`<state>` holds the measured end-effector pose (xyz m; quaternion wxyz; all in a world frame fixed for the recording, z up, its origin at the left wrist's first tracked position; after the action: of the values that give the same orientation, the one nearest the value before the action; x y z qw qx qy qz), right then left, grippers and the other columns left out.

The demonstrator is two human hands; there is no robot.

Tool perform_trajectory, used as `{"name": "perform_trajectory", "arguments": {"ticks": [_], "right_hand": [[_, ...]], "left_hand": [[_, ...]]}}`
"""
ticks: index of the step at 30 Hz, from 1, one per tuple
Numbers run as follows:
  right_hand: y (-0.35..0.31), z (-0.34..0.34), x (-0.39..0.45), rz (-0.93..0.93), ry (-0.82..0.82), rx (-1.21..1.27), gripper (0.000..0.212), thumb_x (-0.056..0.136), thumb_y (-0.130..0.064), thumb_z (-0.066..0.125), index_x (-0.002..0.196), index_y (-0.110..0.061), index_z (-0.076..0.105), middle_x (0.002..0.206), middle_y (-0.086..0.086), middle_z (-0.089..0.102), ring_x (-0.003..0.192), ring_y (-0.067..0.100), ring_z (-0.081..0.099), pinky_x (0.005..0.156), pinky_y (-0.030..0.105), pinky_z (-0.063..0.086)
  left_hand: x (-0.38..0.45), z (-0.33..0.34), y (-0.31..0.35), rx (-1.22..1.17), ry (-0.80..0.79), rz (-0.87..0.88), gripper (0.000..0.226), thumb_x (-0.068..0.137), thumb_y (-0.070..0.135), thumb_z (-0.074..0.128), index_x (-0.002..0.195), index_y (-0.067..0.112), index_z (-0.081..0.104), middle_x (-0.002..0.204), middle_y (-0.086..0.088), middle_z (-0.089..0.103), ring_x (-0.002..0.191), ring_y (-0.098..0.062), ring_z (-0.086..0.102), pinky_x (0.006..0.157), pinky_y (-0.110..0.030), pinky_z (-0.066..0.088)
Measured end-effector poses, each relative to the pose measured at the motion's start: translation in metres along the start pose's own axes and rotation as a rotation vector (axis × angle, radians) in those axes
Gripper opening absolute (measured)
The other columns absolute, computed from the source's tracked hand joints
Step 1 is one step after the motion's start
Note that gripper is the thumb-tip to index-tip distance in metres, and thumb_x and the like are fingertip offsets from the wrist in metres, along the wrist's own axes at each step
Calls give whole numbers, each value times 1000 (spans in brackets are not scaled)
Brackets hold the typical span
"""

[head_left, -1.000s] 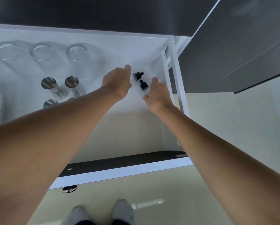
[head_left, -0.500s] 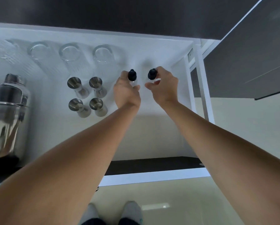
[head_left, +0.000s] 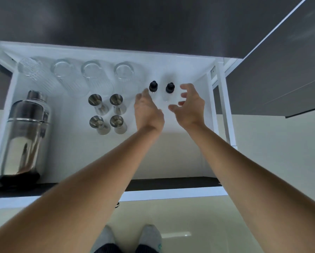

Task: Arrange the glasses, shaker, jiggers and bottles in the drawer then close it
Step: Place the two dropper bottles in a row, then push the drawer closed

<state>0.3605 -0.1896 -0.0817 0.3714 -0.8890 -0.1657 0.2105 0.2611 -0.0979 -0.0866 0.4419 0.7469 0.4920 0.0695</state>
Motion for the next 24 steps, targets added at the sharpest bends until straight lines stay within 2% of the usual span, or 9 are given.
{"name": "perform_trajectory", "arguments": {"ticks": [2,6,8,10,12,14,16,20,24], "right_hand": [[-3,-11,-26,58,-2,11,52,83,-11,69,129,-18,47,121,5,59,101,18,61,82,26,49],[-13,-29,-102,42,41,20,28,84,-11,67,111,-17,60,100,-2,68,89,12,65,82,26,54],[-20,-36,-146,-25,125,9,23,82,-5,66,102,-16,63,95,-4,68,89,12,66,83,24,53],[-24,-37,-191,-45,215,-31,37,78,-2,69,112,-13,59,115,2,60,110,20,57,89,24,46],[-19,-30,-226,83,242,-34,68,75,-9,75,134,-8,43,147,11,34,137,28,32,105,38,37],[-11,-19,-249,338,205,35,102,71,-25,79,149,-2,16,160,15,0,148,29,5,117,46,19],[-14,-8,-260,519,115,133,117,74,-31,78,150,-1,-6,159,17,-19,149,26,-11,121,42,5],[-27,2,-260,544,51,192,120,81,-28,72,144,0,-25,161,16,-8,150,27,0,118,31,6],[-29,5,-255,571,38,158,118,82,-30,70,142,2,-26,160,19,-5,149,29,5,118,32,9]], "left_hand": [[-32,-17,6,11,-24,48,66,86,-1,62,145,8,36,146,-9,42,133,-22,43,102,-15,25],[-98,-80,5,16,71,219,53,85,9,67,136,10,51,131,-8,56,116,-26,58,97,-28,45],[-130,-116,-5,8,167,269,53,85,11,68,135,10,51,136,-8,52,124,-24,53,102,-28,42],[-154,-153,-34,41,297,151,69,84,20,70,144,10,39,152,-11,32,140,-26,33,109,-35,36],[-170,-182,-76,38,358,-144,92,81,34,71,152,10,18,161,-14,5,148,-29,10,115,-47,26],[-182,-199,-115,72,290,-454,110,78,48,70,153,8,1,161,-18,-9,150,-31,-5,118,-53,16],[-190,-209,-137,142,198,-556,118,76,58,67,151,3,-5,160,-22,-7,150,-32,-6,117,-54,15],[-187,-211,-145,189,106,-573,121,77,64,59,149,-2,-12,161,-23,-3,150,-33,0,117,-51,19],[-180,-209,-138,229,82,-590,120,80,64,56,148,-6,-13,160,-27,-4,150,-36,1,118,-48,20]]}}
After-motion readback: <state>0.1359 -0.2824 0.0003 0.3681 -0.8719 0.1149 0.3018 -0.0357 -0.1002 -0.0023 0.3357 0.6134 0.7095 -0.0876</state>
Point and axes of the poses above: each hand's wrist, its own x-axis towards the middle knuckle, its own z-axis out of the palm, y = z × x, the point moved 6 cm from there along x, towards the middle knuckle
